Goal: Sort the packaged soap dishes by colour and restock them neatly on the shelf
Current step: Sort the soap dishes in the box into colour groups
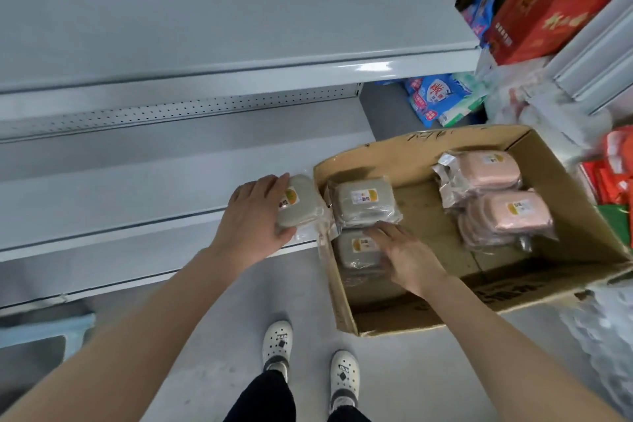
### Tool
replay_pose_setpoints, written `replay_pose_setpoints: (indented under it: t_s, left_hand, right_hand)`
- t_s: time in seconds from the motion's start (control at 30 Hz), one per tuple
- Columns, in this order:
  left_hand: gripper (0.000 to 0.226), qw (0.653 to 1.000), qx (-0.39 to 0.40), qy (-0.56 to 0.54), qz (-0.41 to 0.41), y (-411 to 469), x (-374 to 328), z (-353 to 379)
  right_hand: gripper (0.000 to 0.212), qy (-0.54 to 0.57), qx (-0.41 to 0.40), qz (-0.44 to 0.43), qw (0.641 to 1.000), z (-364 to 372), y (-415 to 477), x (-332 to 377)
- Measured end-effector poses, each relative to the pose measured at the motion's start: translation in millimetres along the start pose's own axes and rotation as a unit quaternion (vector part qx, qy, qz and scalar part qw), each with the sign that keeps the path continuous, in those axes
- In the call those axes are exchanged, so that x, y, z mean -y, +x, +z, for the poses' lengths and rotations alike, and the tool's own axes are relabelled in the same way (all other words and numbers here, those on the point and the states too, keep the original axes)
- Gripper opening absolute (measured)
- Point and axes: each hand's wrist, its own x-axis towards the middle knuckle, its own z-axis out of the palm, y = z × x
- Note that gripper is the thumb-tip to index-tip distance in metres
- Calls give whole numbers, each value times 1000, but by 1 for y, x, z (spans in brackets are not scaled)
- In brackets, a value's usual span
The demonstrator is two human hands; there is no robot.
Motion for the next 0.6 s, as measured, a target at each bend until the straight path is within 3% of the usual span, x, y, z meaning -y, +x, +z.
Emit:
replay_pose_setpoints:
  t_s: [0.17, 0.37, 0.6]
  left_hand:
    - [89, 1000, 7, 6, 16, 0, -55, -3]
    - [92, 998, 18, -37, 46, 4, -130, 6]
    - [85, 997, 21, -41, 59, -14, -137, 22]
  right_hand:
    - [75, 26, -116, -3, 993, -71, -17, -18]
    - [98, -6, -66, -119, 991, -98, -37, -9]
    - [87, 0, -40, -108, 993, -61, -52, -46]
